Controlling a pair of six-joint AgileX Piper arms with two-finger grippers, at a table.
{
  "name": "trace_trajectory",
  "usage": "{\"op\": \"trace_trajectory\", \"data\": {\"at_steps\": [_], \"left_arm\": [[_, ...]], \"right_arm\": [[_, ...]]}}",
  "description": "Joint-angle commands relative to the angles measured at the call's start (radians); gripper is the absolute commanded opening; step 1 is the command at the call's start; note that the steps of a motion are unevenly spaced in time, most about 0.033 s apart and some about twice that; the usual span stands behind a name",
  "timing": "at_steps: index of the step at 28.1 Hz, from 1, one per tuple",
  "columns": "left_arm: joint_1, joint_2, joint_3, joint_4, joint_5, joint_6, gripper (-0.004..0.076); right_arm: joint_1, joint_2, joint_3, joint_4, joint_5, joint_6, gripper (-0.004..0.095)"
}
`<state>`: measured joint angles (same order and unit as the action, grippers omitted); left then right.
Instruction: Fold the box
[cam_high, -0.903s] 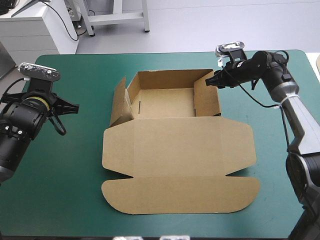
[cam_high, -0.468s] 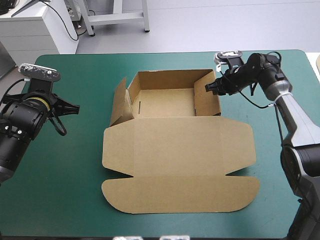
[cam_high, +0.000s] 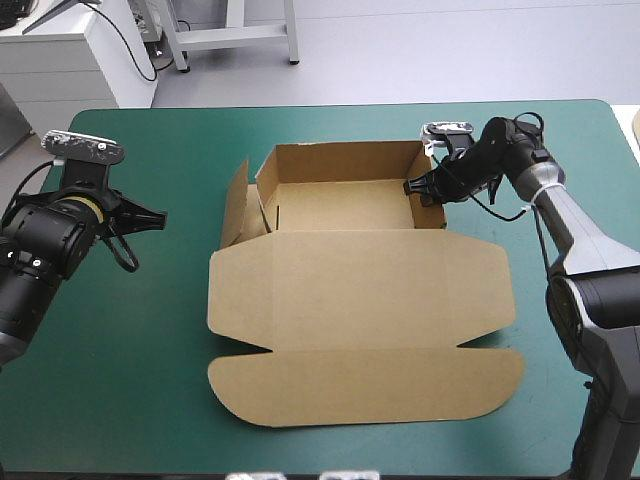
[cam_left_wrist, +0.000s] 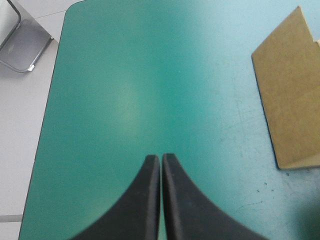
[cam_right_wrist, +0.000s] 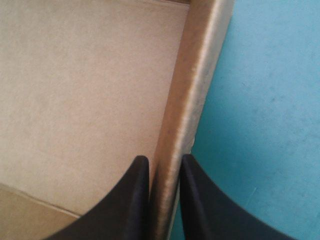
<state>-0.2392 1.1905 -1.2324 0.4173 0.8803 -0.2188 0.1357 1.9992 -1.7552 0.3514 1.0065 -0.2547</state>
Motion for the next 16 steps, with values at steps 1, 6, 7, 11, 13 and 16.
{"op": "trace_trajectory", "data": {"at_steps": [1,6,7,11,13,16], "left_arm": [[0.001,-0.022,-0.032,0.011,-0.055,-0.001,-0.0001],[0.001,-0.022,-0.032,0.013,-0.059,0.0,-0.0001],[0.001,-0.022,-0.032,0.013,-0.059,-0.003,-0.0001],[0.014,-0.022,-0.032,0.023,-0.088,-0.083,-0.0001],[0.049,-0.021,-0.032,0.003,-0.117,-0.117,-0.0001],[0.143,-0.003,-0.032,-0.146,-0.174,-0.1,-0.0001]], "right_arm": [[-0.004,-0.038,-0.024,-0.004,0.001,-0.008,-0.0018],[-0.004,-0.05,-0.024,0.019,0.005,0.027,-0.0016],[-0.006,-0.058,-0.024,0.02,0.005,0.032,-0.0018],[-0.022,-0.114,-0.024,0.029,-0.002,0.04,-0.0019],[-0.041,-0.15,-0.024,0.048,-0.002,0.04,-0.0019],[-0.096,-0.23,-0.024,0.086,0.016,0.036,-0.002]]}}
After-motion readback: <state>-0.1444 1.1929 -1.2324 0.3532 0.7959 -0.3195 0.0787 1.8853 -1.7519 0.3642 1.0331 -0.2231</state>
